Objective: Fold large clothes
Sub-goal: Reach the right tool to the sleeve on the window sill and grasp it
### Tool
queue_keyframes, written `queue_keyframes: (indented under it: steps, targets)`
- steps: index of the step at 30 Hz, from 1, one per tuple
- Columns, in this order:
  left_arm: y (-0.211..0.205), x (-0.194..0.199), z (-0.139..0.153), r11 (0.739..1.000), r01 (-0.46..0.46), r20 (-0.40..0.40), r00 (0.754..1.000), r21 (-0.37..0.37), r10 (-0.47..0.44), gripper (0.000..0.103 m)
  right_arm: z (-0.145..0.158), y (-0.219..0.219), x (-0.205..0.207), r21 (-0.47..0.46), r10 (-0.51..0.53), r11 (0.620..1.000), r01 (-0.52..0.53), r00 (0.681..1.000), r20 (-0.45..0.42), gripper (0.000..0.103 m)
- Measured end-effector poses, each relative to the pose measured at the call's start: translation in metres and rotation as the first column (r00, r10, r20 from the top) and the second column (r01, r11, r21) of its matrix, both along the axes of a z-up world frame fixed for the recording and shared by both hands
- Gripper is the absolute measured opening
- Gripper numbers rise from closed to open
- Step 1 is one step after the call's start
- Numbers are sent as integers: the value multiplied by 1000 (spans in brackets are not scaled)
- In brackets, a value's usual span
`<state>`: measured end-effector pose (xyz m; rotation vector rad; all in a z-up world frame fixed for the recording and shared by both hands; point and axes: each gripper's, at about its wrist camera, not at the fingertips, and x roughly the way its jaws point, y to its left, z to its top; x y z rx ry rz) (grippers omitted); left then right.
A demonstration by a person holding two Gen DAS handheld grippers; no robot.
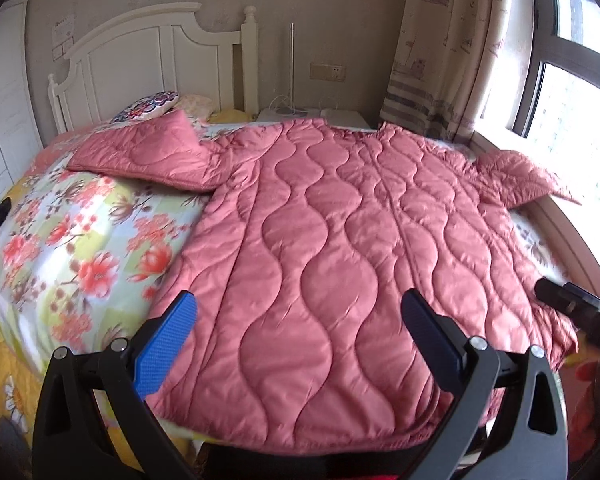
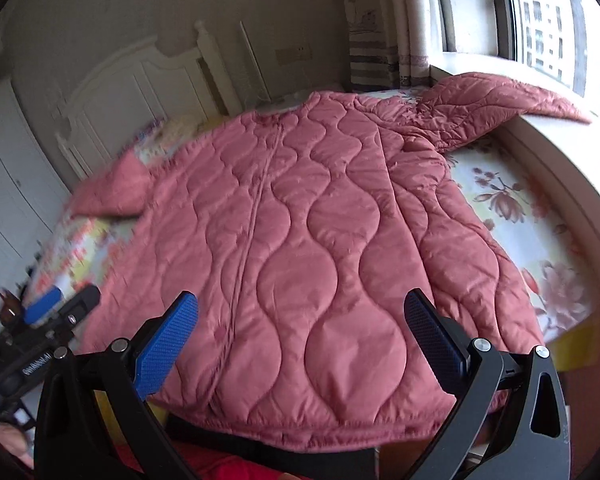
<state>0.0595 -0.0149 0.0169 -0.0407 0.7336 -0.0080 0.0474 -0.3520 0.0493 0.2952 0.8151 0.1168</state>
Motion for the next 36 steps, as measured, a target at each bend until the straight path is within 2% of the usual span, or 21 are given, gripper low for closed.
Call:
queue_keyframes:
  steps: [4, 11, 15, 17, 20, 23, 26, 29, 31, 33, 36]
  targets:
    - [-12, 27, 4, 1000, 10, 0, 1000, 16, -10, 101, 9, -46, 35, -12, -99, 995, 99, 995, 6, 99]
    - [-30, 67, 1, 999, 34, -24, 999, 32, -34, 101, 10, -127, 96, 46, -214, 976, 213, 977, 2, 99]
    - [-38, 84, -4, 998, 43, -41, 998, 53, -41, 101, 0, -175, 130, 138, -255, 956, 257, 966, -34, 99]
    - [-39, 94, -7, 997, 45, -57, 998, 62, -42, 101, -1, -203, 144, 214, -272, 937, 277, 961, -52, 99]
    - [-39, 108, -10, 997, 37, -70, 997, 67, -32, 101, 9, -243, 157, 254, -330, 908, 334, 942, -58, 99]
    - [-38, 117, -11, 997, 22, -69, 997, 69, -17, 101, 18, -280, 165, 205, -413, 884, 419, 908, -75, 99]
    - [-38, 126, -13, 998, 15, -73, 997, 67, -10, 101, 10, -312, 169, 211, -476, 843, 494, 869, -131, 99]
    - [-42, 133, -18, 998, 18, -87, 996, 67, -13, 101, -3, -325, 172, 279, -486, 809, 517, 856, -177, 98]
    - [-44, 138, -21, 997, 22, -99, 995, 70, -15, 101, -10, -321, 177, 301, -480, 802, 516, 857, -189, 95]
    - [-46, 141, -24, 997, 25, -110, 994, 70, -17, 101, -12, -306, 182, 335, -455, 804, 491, 871, -185, 88]
    - [-45, 144, -27, 998, 23, -116, 993, 61, -16, 101, -18, -267, 189, 378, -367, 832, 406, 914, -174, 87]
